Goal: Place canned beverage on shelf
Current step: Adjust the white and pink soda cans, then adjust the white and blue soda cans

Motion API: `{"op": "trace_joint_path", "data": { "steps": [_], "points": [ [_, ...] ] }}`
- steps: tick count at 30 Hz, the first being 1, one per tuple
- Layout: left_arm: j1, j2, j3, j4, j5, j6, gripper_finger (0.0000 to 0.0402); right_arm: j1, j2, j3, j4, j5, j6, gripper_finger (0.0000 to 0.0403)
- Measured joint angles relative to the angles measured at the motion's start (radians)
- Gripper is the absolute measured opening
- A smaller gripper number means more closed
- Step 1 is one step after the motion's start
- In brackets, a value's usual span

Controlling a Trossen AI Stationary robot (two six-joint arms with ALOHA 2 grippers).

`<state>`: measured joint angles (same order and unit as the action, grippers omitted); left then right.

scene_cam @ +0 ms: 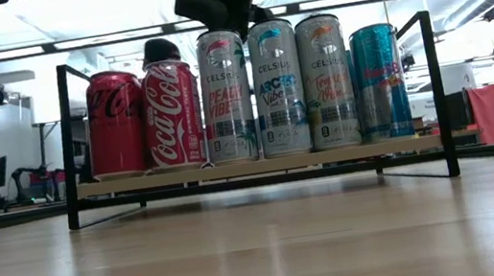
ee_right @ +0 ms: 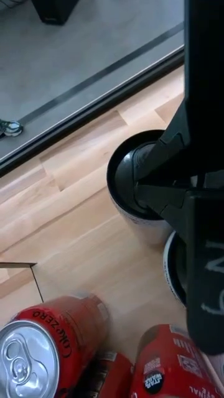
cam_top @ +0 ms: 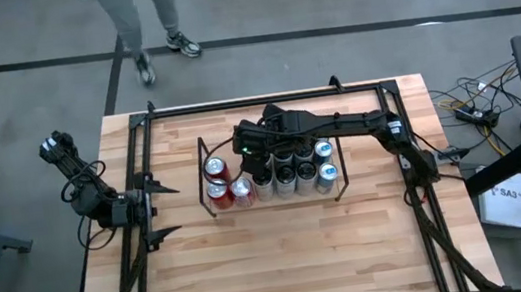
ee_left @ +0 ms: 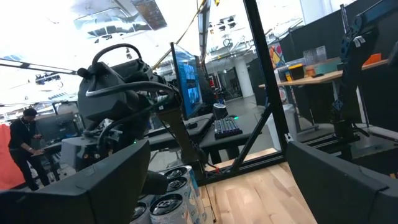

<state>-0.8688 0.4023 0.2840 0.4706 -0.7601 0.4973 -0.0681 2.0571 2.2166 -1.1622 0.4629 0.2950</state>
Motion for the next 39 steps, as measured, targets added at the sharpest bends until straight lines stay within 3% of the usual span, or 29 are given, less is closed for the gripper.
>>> {"op": "trace_joint_path", "data": {
  "steps": [24, 33, 39],
  "points": [
    [0.0, 0.0, 0.0, 0.0, 0.0, 0.004, 0.0361, 0.027, -0.088, -0.001, -0.033, 0.008, 0.058, 0.0013],
    [0.0, 0.0, 0.0, 0.0, 0.0, 0.004, 0.0361, 0.027, -0.102, -0.001, -0.272, 0.008, 0.212, 0.0013],
    [0.0, 0.0, 0.0, 0.0, 0.0, 0.004, 0.0361, 0.059, -0.102, -0.001, -0.283, 0.001, 0.245, 0.0013]
  ]
}}
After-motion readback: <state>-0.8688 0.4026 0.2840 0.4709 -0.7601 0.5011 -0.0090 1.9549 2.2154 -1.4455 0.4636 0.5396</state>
